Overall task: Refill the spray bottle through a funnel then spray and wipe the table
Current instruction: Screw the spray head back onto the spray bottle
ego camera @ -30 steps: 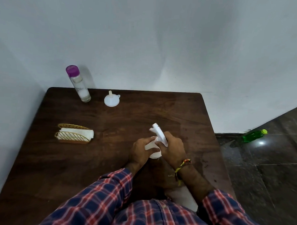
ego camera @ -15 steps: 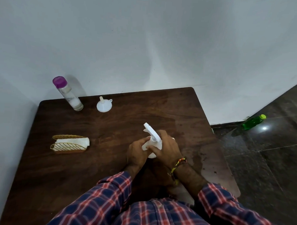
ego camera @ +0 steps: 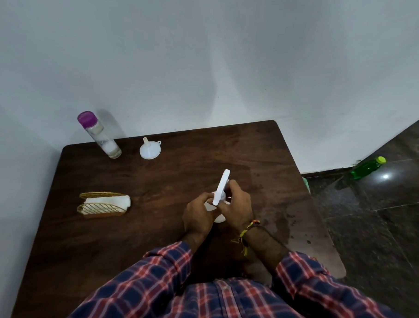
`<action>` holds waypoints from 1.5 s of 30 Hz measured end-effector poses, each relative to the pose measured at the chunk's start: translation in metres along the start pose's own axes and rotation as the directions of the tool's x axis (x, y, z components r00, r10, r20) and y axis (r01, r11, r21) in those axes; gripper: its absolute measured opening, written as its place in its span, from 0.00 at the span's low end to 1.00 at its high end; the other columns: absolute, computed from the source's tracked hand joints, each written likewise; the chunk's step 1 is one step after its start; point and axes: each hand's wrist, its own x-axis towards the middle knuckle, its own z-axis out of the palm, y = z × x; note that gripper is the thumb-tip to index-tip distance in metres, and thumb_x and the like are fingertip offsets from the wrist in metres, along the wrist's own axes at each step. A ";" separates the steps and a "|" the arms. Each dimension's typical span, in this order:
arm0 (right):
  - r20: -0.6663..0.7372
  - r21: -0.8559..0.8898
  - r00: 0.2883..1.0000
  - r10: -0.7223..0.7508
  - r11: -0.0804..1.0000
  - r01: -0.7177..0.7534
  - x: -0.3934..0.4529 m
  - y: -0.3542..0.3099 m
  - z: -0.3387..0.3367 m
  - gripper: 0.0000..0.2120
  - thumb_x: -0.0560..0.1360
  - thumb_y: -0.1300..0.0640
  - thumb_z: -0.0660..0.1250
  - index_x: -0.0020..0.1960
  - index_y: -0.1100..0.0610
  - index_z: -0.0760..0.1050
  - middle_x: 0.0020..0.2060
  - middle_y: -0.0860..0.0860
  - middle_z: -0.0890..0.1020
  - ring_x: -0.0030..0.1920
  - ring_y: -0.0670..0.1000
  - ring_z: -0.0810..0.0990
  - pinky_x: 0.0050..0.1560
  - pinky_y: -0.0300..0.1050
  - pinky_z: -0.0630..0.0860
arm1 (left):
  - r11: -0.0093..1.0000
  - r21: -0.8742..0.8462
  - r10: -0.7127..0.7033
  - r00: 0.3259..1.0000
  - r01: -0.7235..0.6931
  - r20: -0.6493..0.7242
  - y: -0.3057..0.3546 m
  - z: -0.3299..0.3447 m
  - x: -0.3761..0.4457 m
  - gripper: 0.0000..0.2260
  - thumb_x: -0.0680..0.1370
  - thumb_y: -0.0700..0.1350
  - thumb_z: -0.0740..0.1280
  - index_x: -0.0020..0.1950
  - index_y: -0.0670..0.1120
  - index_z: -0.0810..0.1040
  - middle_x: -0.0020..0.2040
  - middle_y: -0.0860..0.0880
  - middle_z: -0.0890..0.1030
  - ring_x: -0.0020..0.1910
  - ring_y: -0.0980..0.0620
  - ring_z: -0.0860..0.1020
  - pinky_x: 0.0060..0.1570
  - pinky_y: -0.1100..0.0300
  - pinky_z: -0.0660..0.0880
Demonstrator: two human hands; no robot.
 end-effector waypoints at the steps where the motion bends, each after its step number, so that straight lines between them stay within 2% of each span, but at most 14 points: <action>1: 0.026 0.014 1.000 -0.006 1.000 0.005 -0.001 0.000 -0.001 0.22 0.68 0.47 0.76 0.57 0.53 0.74 0.46 0.45 0.83 0.46 0.45 0.82 0.48 0.44 0.80 | 1.000 0.007 0.019 1.000 -0.019 0.005 0.001 -0.001 0.000 0.13 0.71 0.55 0.74 0.53 0.57 0.80 0.47 0.58 0.83 0.46 0.58 0.81 0.46 0.58 0.79; 5: 0.045 0.036 0.992 -0.115 0.993 0.114 -0.010 0.004 0.001 0.10 0.72 0.61 0.71 0.53 0.58 0.78 0.45 0.49 0.83 0.44 0.48 0.82 0.48 0.52 0.80 | 0.993 -0.107 0.065 0.971 -0.041 0.231 -0.006 -0.003 0.007 0.17 0.72 0.57 0.74 0.58 0.63 0.73 0.53 0.60 0.80 0.53 0.61 0.79 0.52 0.61 0.78; 9: -0.016 0.030 1.000 0.006 1.000 -0.005 -0.007 0.006 -0.003 0.18 0.67 0.50 0.78 0.51 0.53 0.74 0.43 0.46 0.82 0.43 0.46 0.82 0.44 0.45 0.80 | 0.988 -0.023 0.146 0.902 -0.150 0.406 -0.025 -0.008 0.015 0.33 0.67 0.54 0.79 0.68 0.62 0.69 0.65 0.61 0.75 0.65 0.59 0.74 0.64 0.61 0.72; 13: 0.009 0.093 0.995 -0.100 0.991 0.099 -0.016 0.002 0.003 0.11 0.73 0.53 0.73 0.52 0.56 0.77 0.43 0.48 0.82 0.43 0.47 0.81 0.46 0.50 0.79 | 0.955 0.231 0.117 0.952 -0.186 0.284 -0.006 -0.004 0.009 0.21 0.73 0.62 0.68 0.61 0.55 0.71 0.55 0.58 0.74 0.53 0.59 0.74 0.54 0.61 0.73; 16: -0.018 0.114 0.998 -0.067 0.991 0.068 -0.012 0.002 0.002 0.11 0.71 0.52 0.75 0.46 0.55 0.76 0.39 0.47 0.82 0.40 0.47 0.81 0.44 0.47 0.78 | 0.915 0.377 0.057 0.971 -0.143 0.231 -0.009 0.003 0.007 0.30 0.68 0.72 0.59 0.62 0.55 0.69 0.56 0.55 0.72 0.52 0.56 0.74 0.47 0.59 0.75; 18: 0.097 0.161 0.993 -0.062 0.986 0.046 -0.002 0.008 -0.008 0.10 0.71 0.54 0.75 0.49 0.55 0.79 0.42 0.47 0.83 0.43 0.48 0.82 0.47 0.46 0.79 | 0.913 0.374 0.054 0.958 -0.161 0.281 -0.017 0.004 0.016 0.37 0.65 0.76 0.61 0.66 0.55 0.68 0.60 0.56 0.71 0.58 0.57 0.72 0.54 0.59 0.74; 20: 0.308 0.238 0.948 -0.079 0.971 0.004 0.008 0.016 -0.021 0.11 0.72 0.58 0.75 0.54 0.55 0.80 0.47 0.47 0.84 0.48 0.48 0.82 0.51 0.46 0.78 | 0.942 0.241 0.125 0.910 -0.234 0.394 -0.012 -0.004 0.025 0.42 0.64 0.70 0.72 0.72 0.53 0.64 0.69 0.58 0.67 0.67 0.59 0.67 0.65 0.61 0.68; 23: 0.462 0.259 0.881 -0.103 0.966 -0.023 0.016 0.019 -0.033 0.15 0.73 0.63 0.73 0.59 0.58 0.79 0.51 0.47 0.83 0.52 0.45 0.81 0.55 0.44 0.77 | 0.984 0.107 0.057 0.813 -0.146 0.579 -0.011 -0.012 0.031 0.40 0.67 0.50 0.80 0.74 0.48 0.65 0.68 0.57 0.68 0.70 0.56 0.68 0.63 0.65 0.66; 26: 0.199 0.096 0.977 -0.073 0.994 0.055 0.007 0.011 -0.022 0.10 0.70 0.55 0.76 0.50 0.54 0.81 0.44 0.45 0.84 0.45 0.43 0.82 0.49 0.44 0.79 | 0.996 0.077 0.010 0.918 -0.044 0.396 -0.008 -0.008 0.023 0.32 0.65 0.53 0.80 0.66 0.50 0.74 0.62 0.53 0.78 0.61 0.52 0.77 0.58 0.57 0.76; 29: -0.108 -0.018 0.994 -0.021 1.000 0.019 -0.009 0.002 -0.001 0.12 0.67 0.49 0.77 0.45 0.51 0.78 0.38 0.43 0.83 0.40 0.43 0.81 0.43 0.38 0.76 | 0.959 0.210 0.142 0.966 -0.189 0.218 0.004 0.007 0.012 0.23 0.70 0.54 0.75 0.62 0.49 0.76 0.61 0.52 0.76 0.59 0.52 0.76 0.54 0.58 0.74; 32: -0.033 0.014 0.999 -0.037 0.999 0.037 -0.002 0.002 -0.010 0.14 0.66 0.49 0.79 0.47 0.52 0.81 0.40 0.45 0.85 0.43 0.44 0.83 0.46 0.40 0.78 | 0.963 0.092 0.217 0.929 -0.255 0.298 0.006 0.006 0.015 0.21 0.67 0.51 0.77 0.58 0.51 0.78 0.57 0.54 0.77 0.59 0.53 0.76 0.53 0.63 0.72; 36: 0.164 0.114 0.984 -0.068 0.992 0.049 0.004 0.008 -0.031 0.15 0.67 0.55 0.79 0.52 0.54 0.83 0.44 0.46 0.86 0.46 0.43 0.83 0.49 0.38 0.78 | 0.971 0.140 0.104 0.872 -0.193 0.478 -0.013 0.000 0.026 0.33 0.64 0.55 0.80 0.66 0.51 0.74 0.62 0.53 0.77 0.61 0.54 0.75 0.59 0.57 0.74; 41: -0.137 0.088 0.990 -0.011 0.996 0.024 -0.016 0.003 -0.003 0.13 0.69 0.54 0.78 0.52 0.54 0.82 0.43 0.46 0.86 0.45 0.41 0.82 0.47 0.32 0.76 | 0.958 0.202 0.114 0.913 -0.206 0.393 -0.007 0.001 0.021 0.29 0.65 0.58 0.76 0.63 0.53 0.74 0.59 0.55 0.79 0.57 0.55 0.77 0.50 0.65 0.70; 45: -0.324 0.164 0.942 0.082 0.986 -0.029 -0.023 -0.007 0.016 0.10 0.70 0.56 0.77 0.50 0.54 0.83 0.39 0.42 0.84 0.41 0.34 0.81 0.44 0.25 0.73 | 0.955 0.222 0.119 0.937 -0.199 0.327 -0.004 0.005 0.009 0.23 0.70 0.56 0.72 0.62 0.54 0.72 0.57 0.56 0.80 0.56 0.55 0.79 0.52 0.62 0.74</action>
